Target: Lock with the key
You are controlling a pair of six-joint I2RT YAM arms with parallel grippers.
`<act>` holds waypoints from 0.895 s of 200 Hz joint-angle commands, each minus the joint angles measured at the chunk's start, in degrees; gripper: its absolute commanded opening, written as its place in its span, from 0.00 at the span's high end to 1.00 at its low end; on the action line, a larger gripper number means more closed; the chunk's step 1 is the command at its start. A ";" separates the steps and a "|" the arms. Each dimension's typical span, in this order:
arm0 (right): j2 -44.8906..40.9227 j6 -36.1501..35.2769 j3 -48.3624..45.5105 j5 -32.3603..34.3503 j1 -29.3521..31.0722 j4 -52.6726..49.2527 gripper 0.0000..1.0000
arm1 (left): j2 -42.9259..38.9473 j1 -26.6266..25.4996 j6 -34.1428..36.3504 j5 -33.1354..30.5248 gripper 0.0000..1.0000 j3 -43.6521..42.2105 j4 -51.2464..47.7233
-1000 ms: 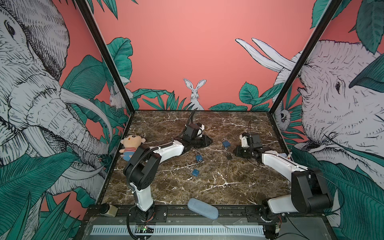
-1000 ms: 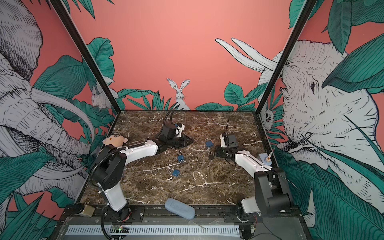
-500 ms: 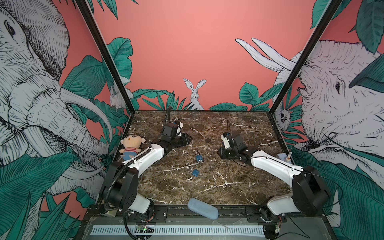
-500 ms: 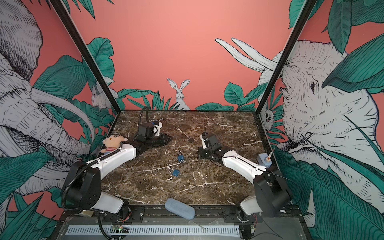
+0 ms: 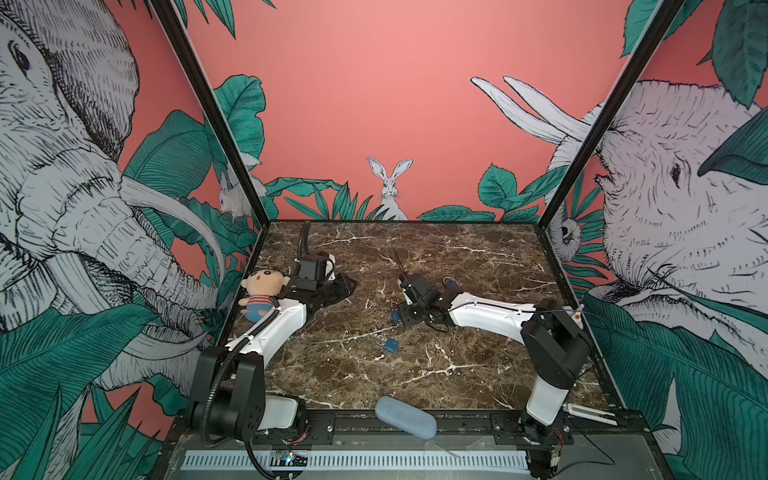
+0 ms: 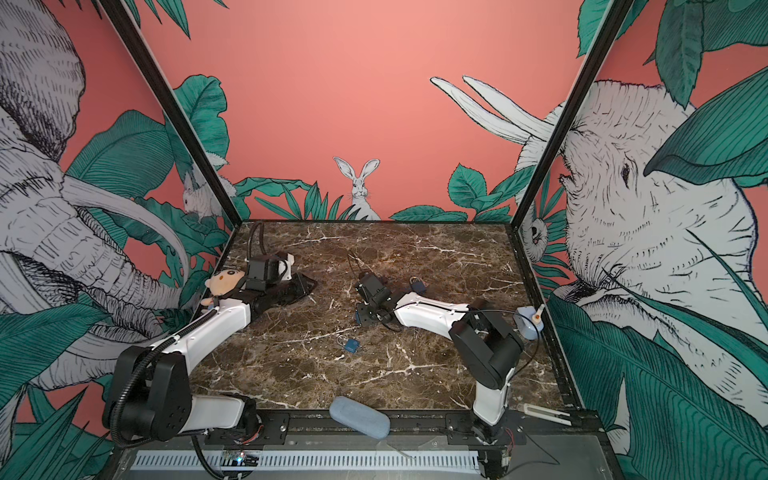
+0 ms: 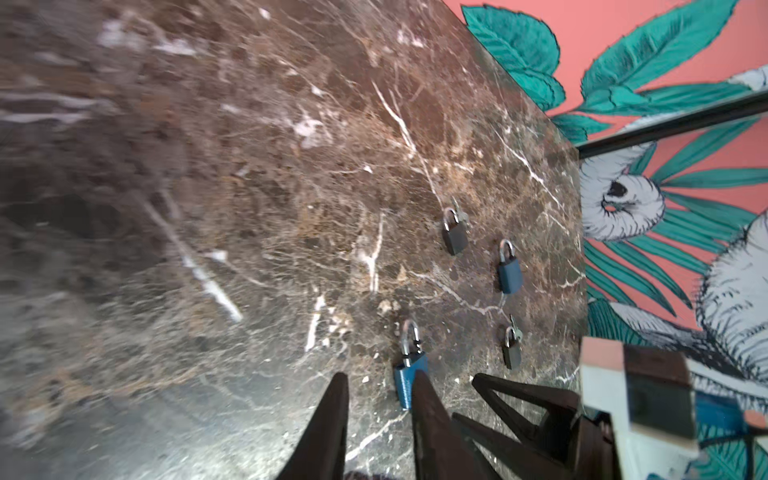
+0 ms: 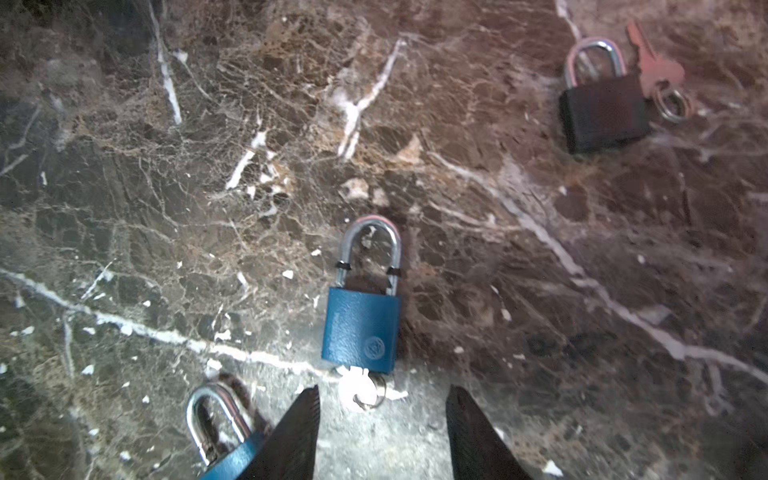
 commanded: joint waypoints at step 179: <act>11.37 -0.44 9.49 6.09 2.91 -5.40 0.58 | -4.21 3.11 -1.84 2.73 0.70 -3.46 1.71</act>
